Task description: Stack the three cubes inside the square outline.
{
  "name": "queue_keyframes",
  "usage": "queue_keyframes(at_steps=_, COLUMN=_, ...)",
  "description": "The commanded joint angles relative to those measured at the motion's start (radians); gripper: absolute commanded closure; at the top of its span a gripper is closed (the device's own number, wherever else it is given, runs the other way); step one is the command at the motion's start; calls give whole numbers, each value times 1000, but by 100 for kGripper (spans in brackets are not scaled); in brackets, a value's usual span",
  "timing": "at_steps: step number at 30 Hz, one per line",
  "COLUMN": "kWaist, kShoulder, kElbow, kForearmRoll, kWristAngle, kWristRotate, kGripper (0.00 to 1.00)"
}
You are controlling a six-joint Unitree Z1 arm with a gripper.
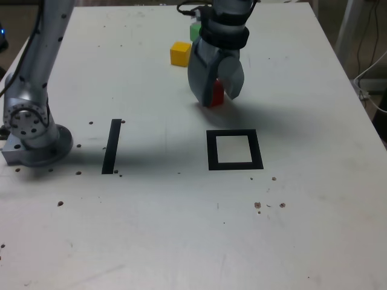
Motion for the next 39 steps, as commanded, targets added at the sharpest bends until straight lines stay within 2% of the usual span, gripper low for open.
queue_keyframes(at_steps=1, kWaist=-21, kShoulder=-23, kElbow=3, kForearmRoll=10, kWristAngle=-1, kWristRotate=1, kGripper=69)
queue_keyframes(at_steps=17, kWaist=-175, kShoulder=-132, kElbow=51, kForearmRoll=27, kWristAngle=-25, kWristRotate=-48, kGripper=69)
queue_keyframes(at_steps=19, kWaist=-182, kShoulder=-140, kElbow=63, kForearmRoll=27, kWristAngle=-25, kWristRotate=-51, kGripper=62)
queue_keyframes(at_steps=24, kWaist=-181, kShoulder=-155, kElbow=113, kForearmRoll=19, kWristAngle=-23, kWristRotate=-49, kGripper=13)
queue_keyframes(at_steps=26, kWaist=-177, kShoulder=-156, kElbow=130, kForearmRoll=15, kWristAngle=-16, kWristRotate=-46, kGripper=3)
queue_keyframes(at_steps=33, kWaist=-161, kShoulder=-166, kElbow=140, kForearmRoll=10, kWristAngle=29, kWristRotate=-42, kGripper=1)
queue_keyframes(at_steps=39, kWaist=-139, kShoulder=-167, kElbow=123, kForearmRoll=11, kWristAngle=37, kWristRotate=-27, kGripper=0)
